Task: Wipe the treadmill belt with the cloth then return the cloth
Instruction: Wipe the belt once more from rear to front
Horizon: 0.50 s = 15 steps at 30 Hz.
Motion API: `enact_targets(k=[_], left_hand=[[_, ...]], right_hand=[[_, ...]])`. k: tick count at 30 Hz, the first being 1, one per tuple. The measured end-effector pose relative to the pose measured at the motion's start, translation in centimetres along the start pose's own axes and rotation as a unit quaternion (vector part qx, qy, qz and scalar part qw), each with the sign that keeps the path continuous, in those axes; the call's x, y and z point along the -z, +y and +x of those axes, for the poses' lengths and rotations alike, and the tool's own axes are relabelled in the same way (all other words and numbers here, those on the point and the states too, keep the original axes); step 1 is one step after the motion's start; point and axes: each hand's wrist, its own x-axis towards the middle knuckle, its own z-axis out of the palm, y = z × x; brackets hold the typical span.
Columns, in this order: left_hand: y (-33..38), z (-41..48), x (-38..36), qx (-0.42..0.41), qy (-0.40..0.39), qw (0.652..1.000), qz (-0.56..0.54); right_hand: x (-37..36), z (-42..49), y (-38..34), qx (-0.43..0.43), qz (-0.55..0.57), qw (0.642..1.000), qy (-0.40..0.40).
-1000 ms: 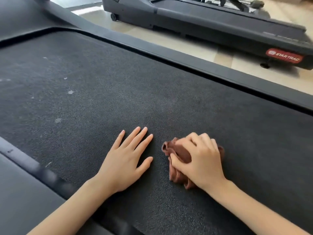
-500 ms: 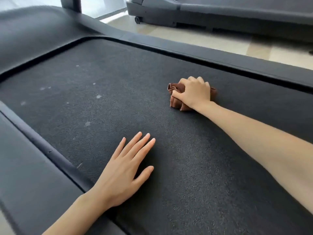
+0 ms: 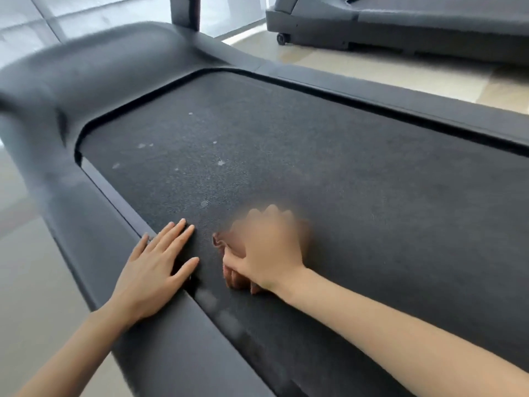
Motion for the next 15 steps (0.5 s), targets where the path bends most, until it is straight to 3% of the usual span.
enact_targets(k=[3, 6, 10, 12, 15], left_hand=[[-0.5, -0.1, -0.1, -0.009, 0.006, 1.000, -0.014], [-1.7, 0.2, 0.0, -0.037, 0.005, 0.999, -0.025], [-4.1, 1.2, 0.5, -0.075, 0.012, 0.996, -0.055], [-5.8, 2.0, 0.9, -0.083, 0.009, 0.995, -0.050], [-8.7, 2.8, 1.2, -0.090, 0.004, 0.995, -0.038]], right_hand=[[0.1, -0.8, -0.7, 0.050, 0.031, 0.998, -0.005], [0.6, -0.2, 2.9, 0.066, 0.024, 0.998, 0.001], [2.0, 2.1, 11.0, -0.095, -0.088, 0.991, 0.025], [2.8, 3.3, 13.8, -0.206, -0.124, 0.971, -0.011], [2.4, 4.1, 13.2, -0.293, -0.145, 0.945, -0.029]])
